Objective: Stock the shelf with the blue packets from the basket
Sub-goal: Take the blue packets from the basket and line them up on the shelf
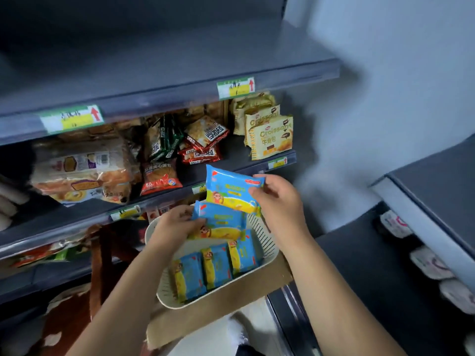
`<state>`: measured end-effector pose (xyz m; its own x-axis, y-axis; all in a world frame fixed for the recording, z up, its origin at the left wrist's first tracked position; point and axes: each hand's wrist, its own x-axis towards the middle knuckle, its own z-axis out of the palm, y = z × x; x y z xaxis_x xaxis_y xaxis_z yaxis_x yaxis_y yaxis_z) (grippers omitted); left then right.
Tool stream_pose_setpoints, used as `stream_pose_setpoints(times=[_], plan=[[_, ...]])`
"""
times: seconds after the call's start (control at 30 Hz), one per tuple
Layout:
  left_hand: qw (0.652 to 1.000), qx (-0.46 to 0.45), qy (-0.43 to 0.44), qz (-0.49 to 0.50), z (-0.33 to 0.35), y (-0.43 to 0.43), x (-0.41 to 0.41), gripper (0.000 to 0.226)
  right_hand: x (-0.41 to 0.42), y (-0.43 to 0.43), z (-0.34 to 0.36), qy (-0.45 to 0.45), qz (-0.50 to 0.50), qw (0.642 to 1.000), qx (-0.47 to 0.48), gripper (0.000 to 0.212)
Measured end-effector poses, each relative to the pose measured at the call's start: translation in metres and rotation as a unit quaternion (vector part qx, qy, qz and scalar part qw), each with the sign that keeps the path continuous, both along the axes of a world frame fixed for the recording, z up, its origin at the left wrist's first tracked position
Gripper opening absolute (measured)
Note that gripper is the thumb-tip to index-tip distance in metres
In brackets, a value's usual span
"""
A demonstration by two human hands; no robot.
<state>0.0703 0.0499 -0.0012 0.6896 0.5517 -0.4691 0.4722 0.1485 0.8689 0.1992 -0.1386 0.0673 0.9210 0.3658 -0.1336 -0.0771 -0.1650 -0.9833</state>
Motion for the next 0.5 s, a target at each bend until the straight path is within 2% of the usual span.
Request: stream_pose_setpoints(times=[0.27,0.5], plan=[[0.985,-0.019,-0.137,-0.107,0.082,-0.045,-0.015,0.017,-0.067,-0.07,0.07,-0.098,-0.115,0.988,0.033,0.019],[0.948,-0.065,-0.221,-0.218,0.136,-0.128,-0.023,0.018,-0.132,-0.161,0.129,-0.154,-0.236,0.956,0.075,0.022]])
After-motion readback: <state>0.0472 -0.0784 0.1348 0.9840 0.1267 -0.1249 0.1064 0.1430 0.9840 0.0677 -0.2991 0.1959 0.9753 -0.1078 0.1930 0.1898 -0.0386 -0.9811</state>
